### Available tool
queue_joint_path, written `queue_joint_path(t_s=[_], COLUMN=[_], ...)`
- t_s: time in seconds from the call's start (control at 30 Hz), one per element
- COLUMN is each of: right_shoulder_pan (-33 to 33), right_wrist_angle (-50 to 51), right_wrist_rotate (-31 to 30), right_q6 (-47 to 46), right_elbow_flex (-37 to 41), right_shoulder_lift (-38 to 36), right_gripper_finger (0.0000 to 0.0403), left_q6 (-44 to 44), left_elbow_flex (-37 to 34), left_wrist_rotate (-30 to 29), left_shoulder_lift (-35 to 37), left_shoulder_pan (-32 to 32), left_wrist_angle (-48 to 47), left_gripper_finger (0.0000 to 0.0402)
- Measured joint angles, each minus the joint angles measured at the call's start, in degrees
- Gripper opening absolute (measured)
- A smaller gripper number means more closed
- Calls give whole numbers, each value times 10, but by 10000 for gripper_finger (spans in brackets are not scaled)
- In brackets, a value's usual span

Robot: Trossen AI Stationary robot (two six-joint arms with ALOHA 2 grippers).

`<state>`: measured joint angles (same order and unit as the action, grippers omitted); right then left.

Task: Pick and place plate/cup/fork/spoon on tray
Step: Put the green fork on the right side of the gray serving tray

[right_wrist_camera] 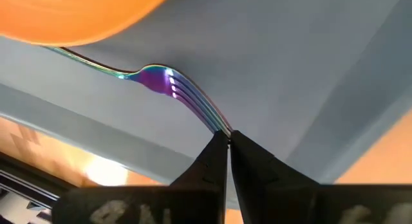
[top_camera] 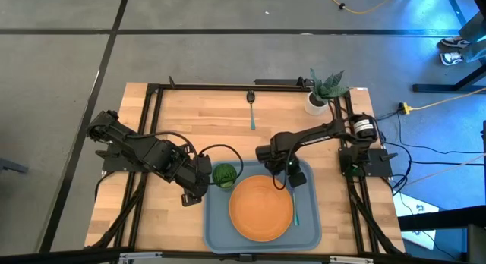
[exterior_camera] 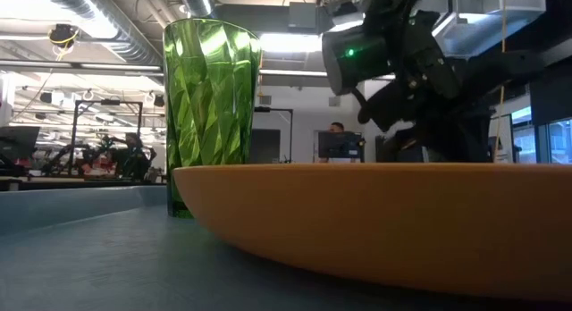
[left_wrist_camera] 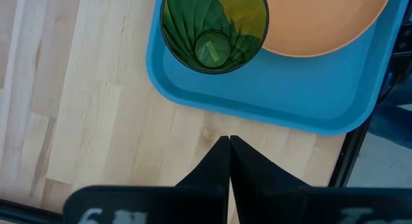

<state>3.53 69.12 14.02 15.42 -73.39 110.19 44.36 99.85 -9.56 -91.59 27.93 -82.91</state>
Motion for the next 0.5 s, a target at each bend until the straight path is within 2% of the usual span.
queue_joint_path(t_s=[0.23,0.5], right_shoulder_pan=[0,0], right_wrist_angle=[0,-22], right_wrist_rotate=[10,10], right_q6=[-2,-1], right_elbow_flex=[0,5], right_shoulder_lift=[-35,-35], right_gripper_finger=[21,21], left_q6=[0,0], left_elbow_flex=[0,0], left_wrist_rotate=[0,0], left_shoulder_lift=[0,0], left_shoulder_pan=[0,0], left_wrist_angle=[0,0], left_gripper_finger=[0,0])
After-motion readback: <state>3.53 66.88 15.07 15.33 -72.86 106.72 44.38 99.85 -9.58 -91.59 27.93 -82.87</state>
